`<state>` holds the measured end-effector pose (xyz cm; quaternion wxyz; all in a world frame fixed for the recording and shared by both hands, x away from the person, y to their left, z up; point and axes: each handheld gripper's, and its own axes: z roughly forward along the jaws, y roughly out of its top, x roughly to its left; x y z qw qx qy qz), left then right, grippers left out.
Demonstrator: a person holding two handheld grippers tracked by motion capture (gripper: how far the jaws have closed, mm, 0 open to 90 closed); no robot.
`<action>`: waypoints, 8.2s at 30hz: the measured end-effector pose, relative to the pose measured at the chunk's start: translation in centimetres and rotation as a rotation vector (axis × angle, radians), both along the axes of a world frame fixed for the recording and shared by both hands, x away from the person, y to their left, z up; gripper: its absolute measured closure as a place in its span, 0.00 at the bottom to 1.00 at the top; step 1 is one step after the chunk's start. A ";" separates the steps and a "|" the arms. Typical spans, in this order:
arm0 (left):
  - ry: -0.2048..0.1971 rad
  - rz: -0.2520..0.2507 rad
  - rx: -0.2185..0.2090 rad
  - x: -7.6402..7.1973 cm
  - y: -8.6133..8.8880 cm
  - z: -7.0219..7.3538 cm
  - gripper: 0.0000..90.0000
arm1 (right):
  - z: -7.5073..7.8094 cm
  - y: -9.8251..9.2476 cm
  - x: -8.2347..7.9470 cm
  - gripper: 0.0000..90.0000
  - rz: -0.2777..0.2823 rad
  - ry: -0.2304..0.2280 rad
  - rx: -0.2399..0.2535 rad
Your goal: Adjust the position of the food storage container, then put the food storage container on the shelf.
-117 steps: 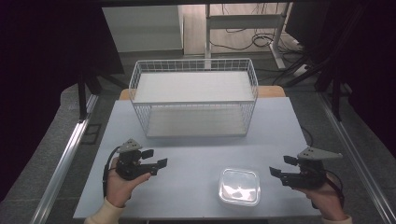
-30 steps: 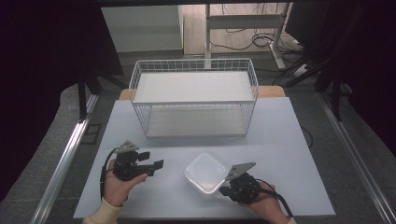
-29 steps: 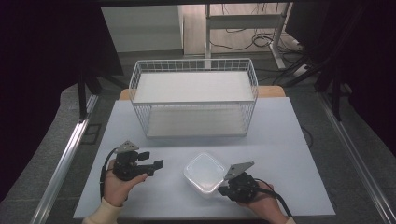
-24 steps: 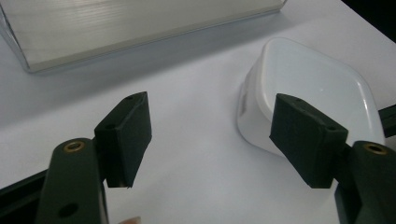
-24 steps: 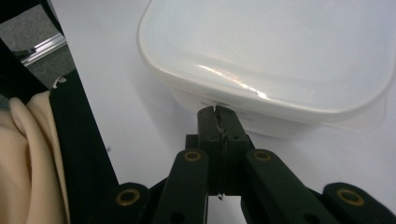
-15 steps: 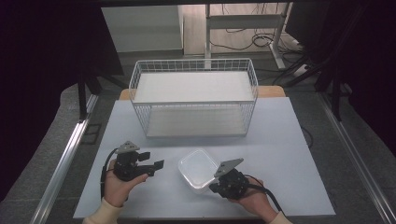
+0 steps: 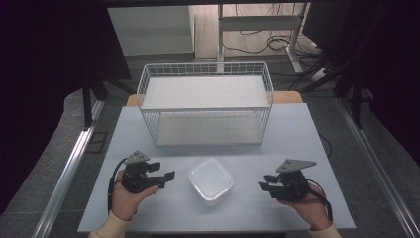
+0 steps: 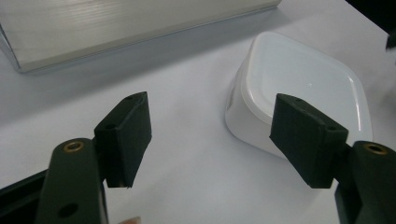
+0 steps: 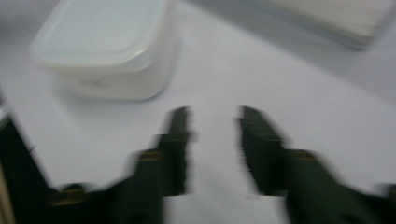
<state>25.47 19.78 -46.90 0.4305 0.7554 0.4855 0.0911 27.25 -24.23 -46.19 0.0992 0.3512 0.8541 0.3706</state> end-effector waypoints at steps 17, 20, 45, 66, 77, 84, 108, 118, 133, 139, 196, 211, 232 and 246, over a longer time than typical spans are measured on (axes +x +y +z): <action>0.037 -0.033 0.027 -0.5 -0.9 -0.5 0.74 | 0.7 -2.9 1.0 0.28 -0.179 -0.065 0.067; 0.057 -0.046 0.038 -0.5 -1.1 -0.7 0.90 | 0.8 -3.1 1.0 0.27 -0.182 -0.065 0.068; 0.135 -0.139 0.097 0.7 -5.6 -2.3 1.00 | 1.0 -4.0 1.3 0.27 -0.209 -0.059 0.058; 0.146 -0.127 0.112 4.2 -7.3 -2.8 1.00 | 1.1 -4.3 1.3 0.27 -0.216 -0.058 0.060; 0.158 -0.135 0.100 6.0 -8.6 -3.2 1.00 | 1.0 -4.4 1.4 0.27 -0.218 -0.057 0.058; 0.154 -0.129 0.085 6.0 -8.2 -3.1 1.00 | 1.0 -4.4 1.4 0.27 -0.213 -0.058 0.056; 0.096 -0.035 -0.080 3.0 -3.2 0.3 0.38 | 1.0 -3.5 1.2 0.27 -0.185 -0.048 0.078; 0.100 -0.048 -0.093 3.0 -3.4 0.4 0.39 | 1.1 -2.9 1.2 0.27 -0.161 -0.043 0.103; 0.120 -0.069 -0.141 3.5 -3.9 0.7 0.39 | 2.1 -0.5 1.5 0.25 -0.108 -0.022 0.170; 0.115 -0.076 -0.159 3.9 -4.3 1.5 0.39 | 2.5 0.8 2.3 0.29 -0.071 0.005 0.189; 0.348 -0.072 -0.321 6.4 -7.3 -3.5 0.71 | -3.4 5.5 6.5 0.72 -0.174 0.410 0.418; 0.279 -0.093 -0.317 4.3 -6.9 -1.9 0.83 | -2.2 5.1 4.7 0.82 -0.161 0.374 0.432; 0.145 -0.128 -0.305 3.4 -6.1 2.1 0.88 | 1.6 5.3 4.0 0.87 -0.100 0.223 0.434; 0.037 -0.146 -0.305 4.0 -6.0 7.0 0.89 | 6.7 5.3 5.0 0.87 -0.058 0.120 0.448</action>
